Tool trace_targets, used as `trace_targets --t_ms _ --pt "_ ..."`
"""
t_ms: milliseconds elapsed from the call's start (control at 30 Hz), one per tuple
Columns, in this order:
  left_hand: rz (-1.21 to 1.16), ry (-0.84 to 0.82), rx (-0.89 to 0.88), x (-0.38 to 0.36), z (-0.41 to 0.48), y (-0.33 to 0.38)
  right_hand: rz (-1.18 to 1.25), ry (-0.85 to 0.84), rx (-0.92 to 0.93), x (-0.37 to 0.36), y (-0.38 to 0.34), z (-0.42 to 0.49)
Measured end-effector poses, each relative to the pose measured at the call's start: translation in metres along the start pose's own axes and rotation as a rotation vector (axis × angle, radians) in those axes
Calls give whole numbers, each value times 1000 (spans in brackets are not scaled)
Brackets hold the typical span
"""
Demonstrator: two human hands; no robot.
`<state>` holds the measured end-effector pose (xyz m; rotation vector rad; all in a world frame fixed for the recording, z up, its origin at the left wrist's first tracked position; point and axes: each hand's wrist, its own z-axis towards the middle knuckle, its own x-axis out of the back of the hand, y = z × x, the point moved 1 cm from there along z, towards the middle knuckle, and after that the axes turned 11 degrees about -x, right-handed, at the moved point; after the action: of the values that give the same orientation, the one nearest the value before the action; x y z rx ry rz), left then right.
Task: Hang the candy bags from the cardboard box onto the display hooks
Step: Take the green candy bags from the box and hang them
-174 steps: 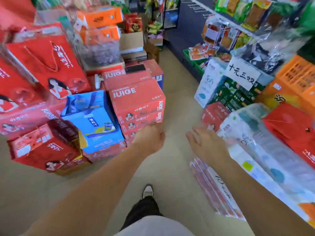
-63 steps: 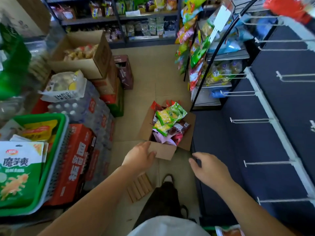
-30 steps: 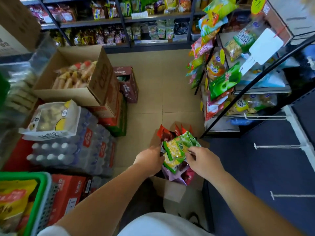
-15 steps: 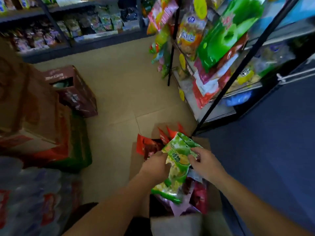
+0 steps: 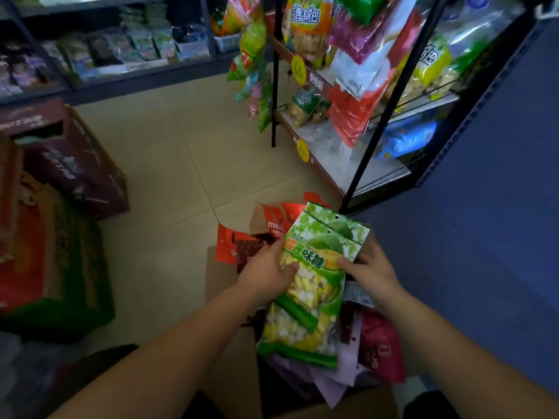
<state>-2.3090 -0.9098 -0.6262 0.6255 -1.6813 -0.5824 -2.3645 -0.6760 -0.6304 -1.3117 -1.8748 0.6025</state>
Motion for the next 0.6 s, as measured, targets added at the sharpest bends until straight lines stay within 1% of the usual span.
trace_targets --t_ms 100,200,267,333,400,467,500,600 --pt "-85 7 13 0 -8 6 192 -43 -145 0 3 -1" --pt "-195 -22 112 -11 -11 9 137 -77 -209 -11 5 0" --pt "-255 -38 173 -16 -8 12 75 -54 -214 -18 6 -3" --pt "-318 -53 194 -18 1 14 77 -27 -195 -16 5 -5" --pt "-342 -80 180 -14 4 24 140 -34 -172 -8 4 -10" --pt "-370 -105 137 -10 7 36 195 -24 -146 4 5 -16" --pt "-365 -92 95 -8 7 42 223 -17 -123 9 5 -20" --pt "-240 -58 -32 1 5 64 310 -14 -49 31 -3 -35"
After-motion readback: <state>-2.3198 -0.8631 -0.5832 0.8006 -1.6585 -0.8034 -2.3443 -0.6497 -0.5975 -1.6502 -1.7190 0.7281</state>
